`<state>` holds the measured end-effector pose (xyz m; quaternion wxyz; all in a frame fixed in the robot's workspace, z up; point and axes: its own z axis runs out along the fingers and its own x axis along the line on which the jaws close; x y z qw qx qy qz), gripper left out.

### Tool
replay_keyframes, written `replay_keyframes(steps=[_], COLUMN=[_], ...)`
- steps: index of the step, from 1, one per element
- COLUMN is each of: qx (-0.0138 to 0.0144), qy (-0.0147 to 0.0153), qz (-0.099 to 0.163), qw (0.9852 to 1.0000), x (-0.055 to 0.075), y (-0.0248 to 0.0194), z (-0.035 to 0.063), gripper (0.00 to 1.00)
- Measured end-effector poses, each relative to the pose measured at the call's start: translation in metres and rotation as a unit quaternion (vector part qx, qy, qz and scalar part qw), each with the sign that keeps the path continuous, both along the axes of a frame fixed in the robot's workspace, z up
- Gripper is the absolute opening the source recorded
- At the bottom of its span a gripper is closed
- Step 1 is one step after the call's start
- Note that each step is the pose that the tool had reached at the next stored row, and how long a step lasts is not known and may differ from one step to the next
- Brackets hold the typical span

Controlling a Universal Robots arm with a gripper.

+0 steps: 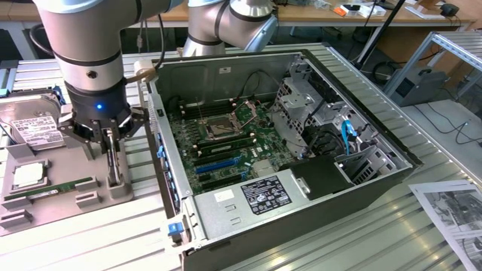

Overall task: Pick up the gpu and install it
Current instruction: 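Pick up the gpu and move the gpu toward the slot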

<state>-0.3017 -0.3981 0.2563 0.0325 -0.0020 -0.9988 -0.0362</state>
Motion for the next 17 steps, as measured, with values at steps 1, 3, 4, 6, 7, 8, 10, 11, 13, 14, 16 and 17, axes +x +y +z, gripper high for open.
replay_keyframes(steps=[1,3,4,6,7,8,10,11,13,14,16,17], qx=[0.0000,0.0000,0.0000,0.0000,0.0000,0.0000,0.0000,0.0000,0.0000,0.0000,0.0000,0.0000], qy=[0.0000,0.0000,0.0000,0.0000,0.0000,0.0000,0.0000,0.0000,0.0000,0.0000,0.0000,0.0000], qz=[0.000,0.000,0.000,0.000,0.000,0.000,0.000,0.000,0.000,0.000,0.000,0.000], qw=[1.0000,1.0000,1.0000,1.0000,1.0000,1.0000,1.0000,1.0000,1.0000,1.0000,1.0000,1.0000], x=[0.000,0.000,0.000,0.000,0.000,0.000,0.000,0.000,0.000,0.000,0.000,0.000], y=[0.0000,0.0000,0.0000,0.0000,0.0000,0.0000,0.0000,0.0000,0.0000,0.0000,0.0000,0.0000], z=[0.0005,0.0022,0.0033,0.0065,0.0076,0.0088,0.0114,0.0129,0.0169,0.0190,0.0212,0.0222], gripper=[0.27,0.27,0.27,0.27,0.27,0.27,0.27,0.27,0.27,0.27,0.27,0.27])
